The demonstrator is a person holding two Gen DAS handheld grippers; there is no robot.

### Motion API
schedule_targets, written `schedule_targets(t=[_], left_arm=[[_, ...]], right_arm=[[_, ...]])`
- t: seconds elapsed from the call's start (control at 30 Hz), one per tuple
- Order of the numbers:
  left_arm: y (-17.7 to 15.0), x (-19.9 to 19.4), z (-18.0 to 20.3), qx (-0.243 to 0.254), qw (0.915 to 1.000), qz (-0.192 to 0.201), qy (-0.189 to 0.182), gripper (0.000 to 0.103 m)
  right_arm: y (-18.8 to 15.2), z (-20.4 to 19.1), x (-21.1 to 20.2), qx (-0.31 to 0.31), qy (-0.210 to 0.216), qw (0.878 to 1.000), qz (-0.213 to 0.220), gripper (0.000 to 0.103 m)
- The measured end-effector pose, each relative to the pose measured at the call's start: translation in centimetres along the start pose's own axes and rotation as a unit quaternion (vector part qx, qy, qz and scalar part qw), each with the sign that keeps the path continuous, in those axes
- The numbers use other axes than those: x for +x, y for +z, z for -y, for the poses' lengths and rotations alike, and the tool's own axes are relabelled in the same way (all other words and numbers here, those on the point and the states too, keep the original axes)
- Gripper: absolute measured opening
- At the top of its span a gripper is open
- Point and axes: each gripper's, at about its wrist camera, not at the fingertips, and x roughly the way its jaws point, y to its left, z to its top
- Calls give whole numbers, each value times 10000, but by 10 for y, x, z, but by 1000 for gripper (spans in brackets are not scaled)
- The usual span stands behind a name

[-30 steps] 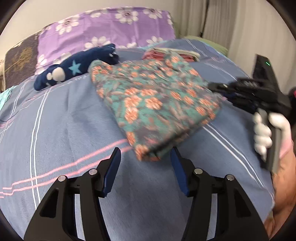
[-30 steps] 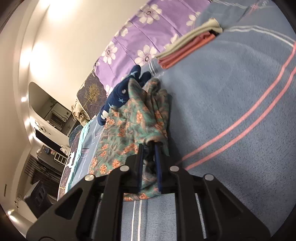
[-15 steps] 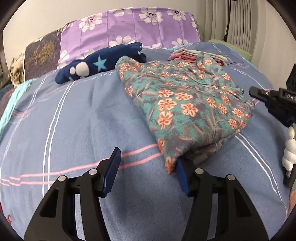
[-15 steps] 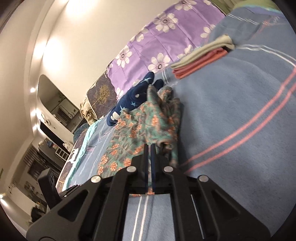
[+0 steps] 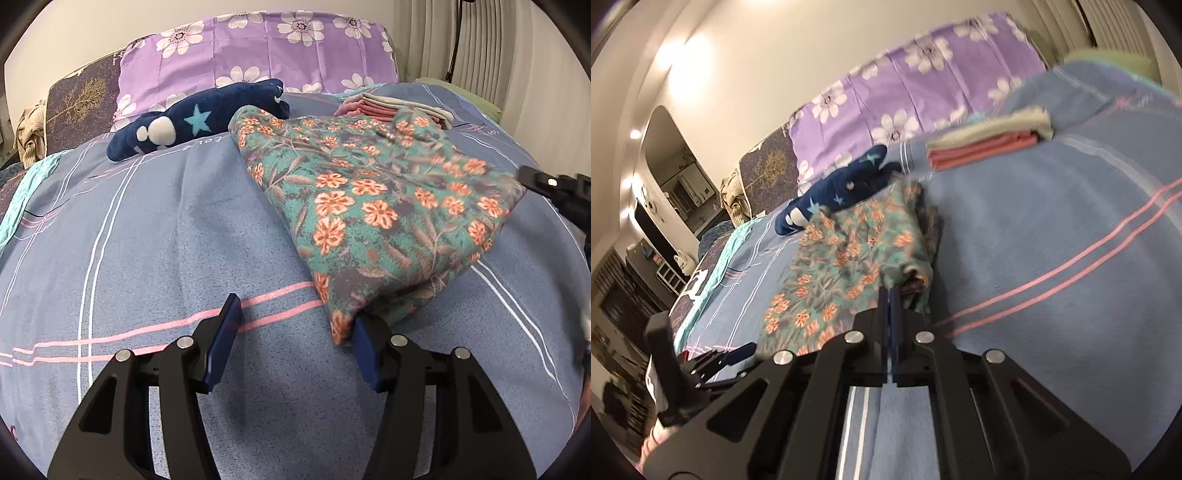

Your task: Fold small clothes

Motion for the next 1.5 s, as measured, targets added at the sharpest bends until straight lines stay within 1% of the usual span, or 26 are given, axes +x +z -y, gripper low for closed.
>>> schedule_targets(t=[0.07, 0.17, 0.23, 0.27, 0.37, 0.4, 0.43, 0.5, 0.57, 0.63, 0.7, 0.73, 0.77, 0.8, 0.83, 0.9, 0.97, 1.03, 1.1, 1.17, 1.27, 1.33, 1.37, 1.43, 1.47, 1.5], left_arm=[[0, 1, -1, -18, 10000, -17, -41, 58], [1, 0, -3, -18, 10000, -40, -82, 58], [0, -5, -5, -11, 9998, -48, -170, 57], [-1, -10, -7, -43, 9994, -63, -323, 56], [-1, -28, -10, -152, 9960, -55, -873, 41], [2, -39, -9, -166, 9931, 40, -1157, 37], [6, -46, -7, -140, 9910, 137, -1325, 36], [20, -57, 0, -16, 9874, 407, -1526, 36], [35, -49, 6, 84, 9868, 552, -1519, 36], [45, -28, 7, 59, 9879, 448, -1484, 36], [42, 10, 9, 35, 9904, -11, -1385, 36], [38, 26, 11, 47, 9900, -212, -1393, 36], [29, 35, 13, 83, 9896, -168, -1428, 36], [27, 33, 15, 142, 9899, -67, -1406, 40], [27, 30, 18, 225, 9894, -48, -1433, 48], [27, 30, 26, 417, 9879, -101, -1490, 56], [25, 31, 34, 614, 9882, -81, -1398, 61], [22, 29, 41, 759, 9886, -57, -1302, 66], [22, 29, 43, 820, 9885, -49, -1266, 68], [24, 31, 42, 804, 9885, -35, -1276, 68], [25, 25, 38, 758, 9899, 77, -1193, 65], [29, 12, 35, 600, 9892, 242, -1319, 52], [34, 3, 31, 515, 9875, 399, -1435, 50], [48, -8, 26, 507, 9883, 645, -1288, 50], [54, -7, 23, 583, 9891, 685, -1162, 50], [57, -1, 21, 616, 9903, 597, -1093, 50]], right_arm=[[-8, 9, 9, 36, -125, 9995, -304, 0], [-21, 27, 27, 348, -232, 9958, -812, 0], [-22, 30, 23, 438, -14, 9957, -812, 2], [-19, 28, 19, 377, 53, 9964, -752, 3], [-3, 12, 5, -109, 176, 9986, -490, 4], [2, 6, 3, -258, 250, 9984, -445, 4], [7, 0, 3, -365, 350, 9977, -442, 5], [14, -9, 10, -496, 568, 9958, -513, 5], [14, -16, 22, -649, 622, 9941, -605, 5], [10, -15, 40, -724, 268, 9937, -819, 5], [-3, -6, 59, -734, -289, 9900, -1168, 5], [-14, -1, 66, -781, -372, 9887, -1227, 4], [-16, 0, 63, -798, -330, 9898, -1135, 4], [-14, -3, 61, -868, -358, 9882, -1208, 4], [-13, -5, 60, -947, -389, 9870, -1239, 4], [-13, -9, 60, -1172, -472, 9835, -1292, 4], [-9, -13, 54, -1196, -404, 9832, -1319, 7], [6, -16, 41, -1090, -112, 9873, -1153, 8], [26, -19, 32, -1179, -163, 9888, -903, 13], [52, -18, 36, -1337, -337, 9876, -750, 31], [84, -3, 68, -1058, -227, 9892, -984, 32], [95, 2, 90, -911, -239, 9894, -1105, 32], [98, 2, 102, -933, -259, 9886, -1155, 32], [101, 5, 126, -913, -280, 9863, -1344, 32], [101, 8, 136, -845, -309, 9858, -1421, 28], [98, 11, 142, -780, -314, 9854, -1479, 19]])
